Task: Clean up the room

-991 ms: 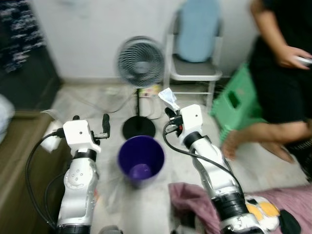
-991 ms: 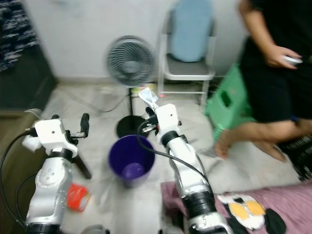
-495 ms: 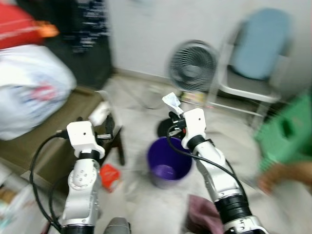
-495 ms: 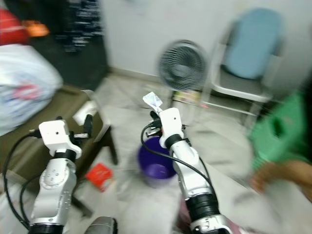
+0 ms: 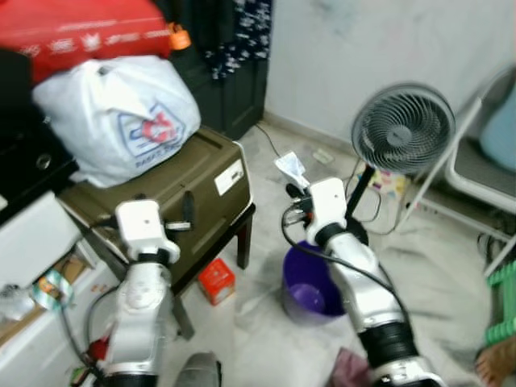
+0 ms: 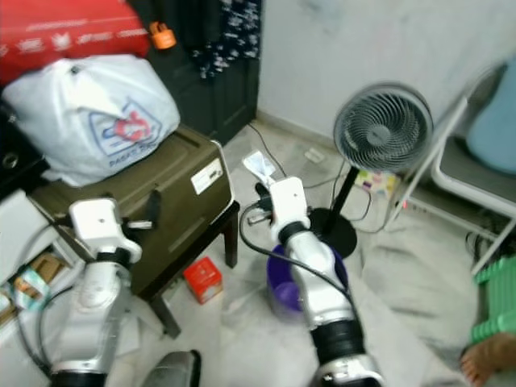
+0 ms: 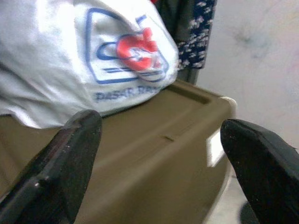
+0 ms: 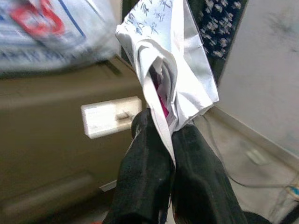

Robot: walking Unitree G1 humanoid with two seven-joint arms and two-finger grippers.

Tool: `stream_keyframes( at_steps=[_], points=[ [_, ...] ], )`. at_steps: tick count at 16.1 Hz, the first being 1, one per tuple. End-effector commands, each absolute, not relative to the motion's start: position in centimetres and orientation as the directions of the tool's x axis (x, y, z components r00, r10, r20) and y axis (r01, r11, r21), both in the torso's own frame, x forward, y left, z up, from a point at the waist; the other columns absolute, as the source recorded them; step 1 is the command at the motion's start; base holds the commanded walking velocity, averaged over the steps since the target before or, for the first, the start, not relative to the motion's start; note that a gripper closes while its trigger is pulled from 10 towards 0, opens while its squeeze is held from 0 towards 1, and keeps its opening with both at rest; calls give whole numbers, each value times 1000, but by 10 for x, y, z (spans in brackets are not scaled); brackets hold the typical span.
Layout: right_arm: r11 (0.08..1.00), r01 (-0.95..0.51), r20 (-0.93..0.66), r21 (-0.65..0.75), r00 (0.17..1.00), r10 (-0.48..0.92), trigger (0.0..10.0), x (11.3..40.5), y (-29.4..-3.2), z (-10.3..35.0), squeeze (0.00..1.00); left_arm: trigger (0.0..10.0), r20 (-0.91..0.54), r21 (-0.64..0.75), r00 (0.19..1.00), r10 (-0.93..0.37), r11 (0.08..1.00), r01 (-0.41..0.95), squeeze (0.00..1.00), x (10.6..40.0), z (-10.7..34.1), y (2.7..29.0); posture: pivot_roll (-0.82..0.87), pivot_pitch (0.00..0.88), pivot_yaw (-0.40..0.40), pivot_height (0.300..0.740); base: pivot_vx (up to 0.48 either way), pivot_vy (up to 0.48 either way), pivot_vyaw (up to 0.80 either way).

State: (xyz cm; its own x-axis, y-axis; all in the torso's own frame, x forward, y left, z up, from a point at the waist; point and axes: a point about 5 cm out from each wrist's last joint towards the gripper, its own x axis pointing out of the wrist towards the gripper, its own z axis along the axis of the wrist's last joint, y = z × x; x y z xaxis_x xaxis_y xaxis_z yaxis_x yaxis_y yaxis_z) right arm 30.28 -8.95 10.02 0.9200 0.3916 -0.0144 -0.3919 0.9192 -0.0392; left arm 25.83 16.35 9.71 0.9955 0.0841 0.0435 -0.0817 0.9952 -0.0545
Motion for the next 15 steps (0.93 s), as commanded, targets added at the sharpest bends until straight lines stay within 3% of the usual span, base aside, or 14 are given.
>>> stream_keyframes(
  at_steps=[1,5,11,13,15],
  points=[
    [943,-329,3,-45,944,330,10000,305,-104,105,0,10000,55,-68,997,58,996,-54,0,259,100,155,-12,0,-56,740,0,0,0],
    [983,-177,-7,-51,984,177,10000,305,-123,105,0,10000,52,-77,996,72,995,-68,0,256,100,161,-14,0,-52,740,0,0,-200],
    [984,-170,-9,-56,985,170,10000,307,-124,106,0,10000,67,-103,998,23,995,-16,0,259,102,156,-14,0,-53,740,0,0,0],
    [985,-165,-3,-56,986,165,10000,307,-124,107,0,10000,68,-114,997,18,993,-10,0,257,102,157,-14,0,-54,740,0,0,-800],
    [985,-158,21,-71,987,160,10000,306,-125,112,0,10000,67,-111,998,22,994,-15,0,255,103,161,-11,0,-56,740,0,0,0]
  ],
)
